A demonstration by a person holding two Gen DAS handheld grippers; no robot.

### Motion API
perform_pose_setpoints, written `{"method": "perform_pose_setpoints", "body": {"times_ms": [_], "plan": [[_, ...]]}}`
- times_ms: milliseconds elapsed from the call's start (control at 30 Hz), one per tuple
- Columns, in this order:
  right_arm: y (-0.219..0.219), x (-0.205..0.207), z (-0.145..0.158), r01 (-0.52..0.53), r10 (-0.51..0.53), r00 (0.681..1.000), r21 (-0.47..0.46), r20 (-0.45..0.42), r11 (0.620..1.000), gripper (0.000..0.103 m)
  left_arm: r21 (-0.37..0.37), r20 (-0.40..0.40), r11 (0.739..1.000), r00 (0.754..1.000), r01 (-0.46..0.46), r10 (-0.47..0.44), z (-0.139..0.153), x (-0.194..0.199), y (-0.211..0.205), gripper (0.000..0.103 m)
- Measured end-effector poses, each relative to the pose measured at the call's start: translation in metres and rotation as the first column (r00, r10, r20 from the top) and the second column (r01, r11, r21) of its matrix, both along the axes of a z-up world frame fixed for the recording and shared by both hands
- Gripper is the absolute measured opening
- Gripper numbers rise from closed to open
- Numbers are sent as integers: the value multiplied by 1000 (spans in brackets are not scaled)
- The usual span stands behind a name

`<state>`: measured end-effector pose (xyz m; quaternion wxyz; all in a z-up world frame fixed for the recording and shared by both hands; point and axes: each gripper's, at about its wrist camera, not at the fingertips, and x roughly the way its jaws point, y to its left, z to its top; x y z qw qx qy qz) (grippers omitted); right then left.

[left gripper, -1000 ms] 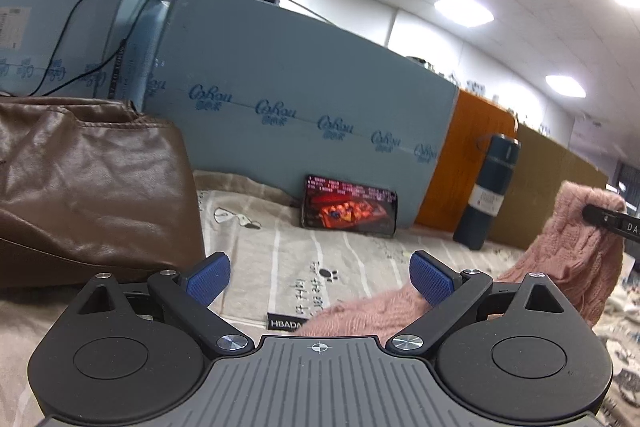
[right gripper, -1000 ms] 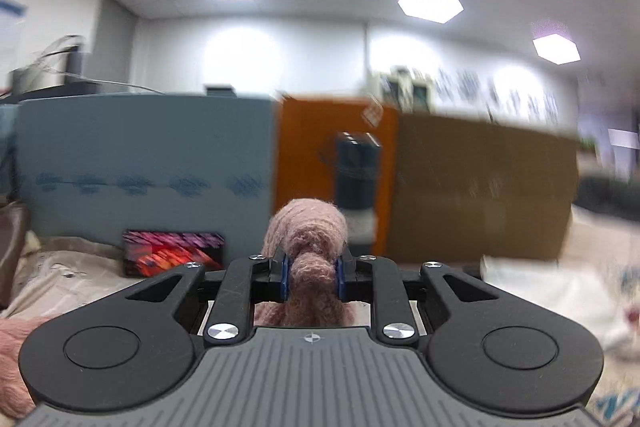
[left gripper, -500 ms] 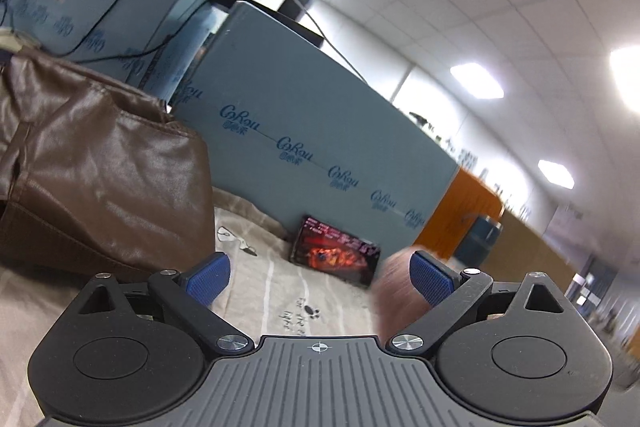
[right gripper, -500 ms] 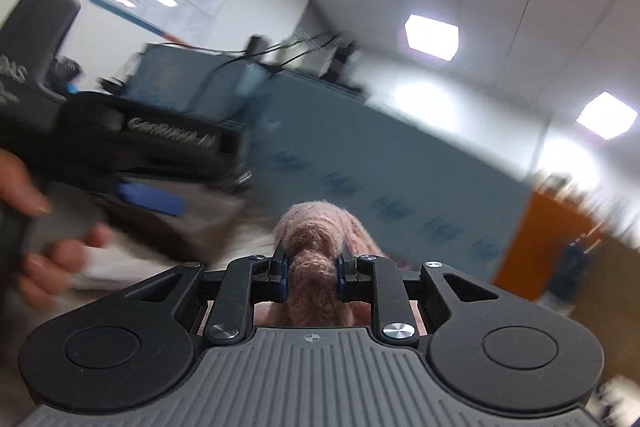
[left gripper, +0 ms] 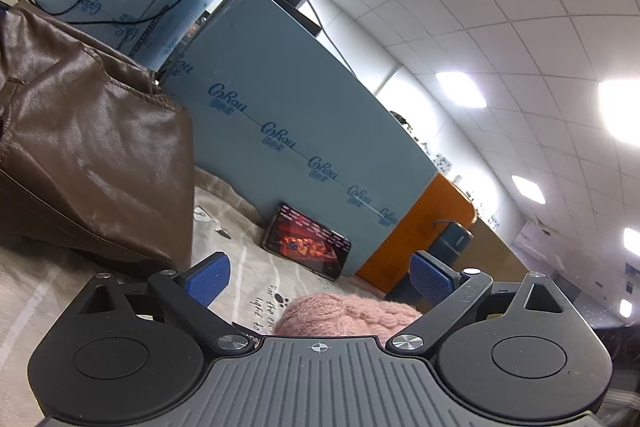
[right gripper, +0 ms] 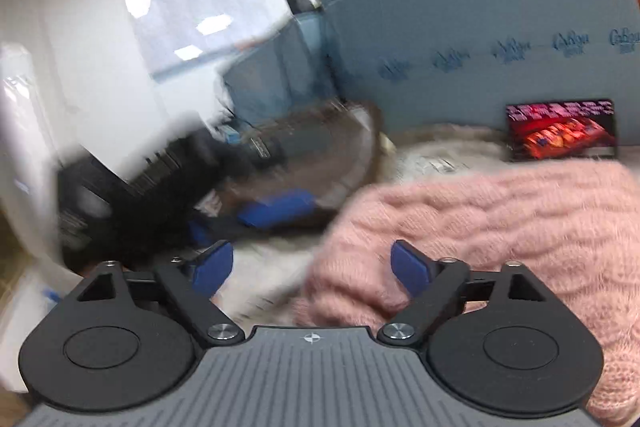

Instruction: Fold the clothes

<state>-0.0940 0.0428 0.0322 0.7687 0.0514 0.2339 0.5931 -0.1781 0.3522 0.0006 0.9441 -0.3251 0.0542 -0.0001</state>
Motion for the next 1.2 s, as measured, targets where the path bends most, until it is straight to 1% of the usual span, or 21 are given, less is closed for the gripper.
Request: {"method": "perform_pose_setpoints", "body": {"times_ms": [33,67,167,200,267,333,400,467,500,600,633,667,733,767,833,867,933,1000,1067,1133,1200], "plan": [[-10,3,6,-11,11,1000,33,-7,999,91,1,-2,1000,1000,30,-30,1,2,-1,98],[-20,7,11,-15,16,1000,64,-15,998,96,8,-3,996,996,84,-84,2,4,-5,98],[-53,29,11,61,-52,996,127,-73,990,97,73,-25,978,981,195,-194,8,8,-27,98],[-65,39,7,86,-68,990,148,-124,985,97,99,-45,972,977,212,-209,9,8,-36,98],[-83,56,-5,123,-78,972,198,-221,972,97,133,-117,976,980,173,-158,6,11,-50,98],[-101,73,-18,161,-79,946,243,-315,957,97,141,-165,982,981,124,-100,2,13,-57,98],[-111,86,-28,177,-62,921,270,-384,946,97,128,-192,988,980,86,-60,-3,13,-60,97],[-116,91,-32,180,-41,907,299,-420,937,97,131,-221,991,975,32,-3,-4,15,-62,97],[-118,92,-32,184,-40,905,307,-423,934,97,133,-228,991,973,9,22,-5,15,-63,96],[-121,91,-34,182,-32,907,322,-420,929,97,152,-210,988,977,-5,37,-4,15,-68,81],[-120,90,-33,180,-31,909,324,-416,929,97,168,-209,986,977,-7,43,-3,16,-71,71],[-119,90,-33,177,-29,911,327,-411,928,97,200,-220,980,974,-9,53,-1,18,-76,52],[-124,88,-33,180,-32,913,331,-407,926,97,245,-246,970,966,-13,75,-1,23,-82,28],[-126,87,-34,183,-34,913,332,-408,925,97,242,-244,970,966,-20,81,-1,23,-81,25],[-128,87,-34,185,-32,911,337,-411,923,97,245,-213,968,971,-52,106,2,16,-79,23],[-129,87,-35,183,-28,911,340,-412,922,97,255,-193,963,972,-83,135,5,10,-77,23],[-130,86,-34,169,-13,913,349,-408,922,97,274,-180,951,964,-142,196,8,1,-71,23],[-128,86,-35,139,19,913,356,-407,924,97,256,-208,951,952,-170,226,3,-2,-63,23],[-124,85,-35,93,66,911,361,-407,928,97,222,-247,961,944,-165,219,-7,0,-58,23],[-120,83,-35,47,107,910,355,-400,934,97,205,-265,966,941,-157,209,-14,3,-57,24],[-115,81,-34,9,133,910,337,-393,941,97,198,-263,968,943,-153,203,-15,3,-56,24]]}}
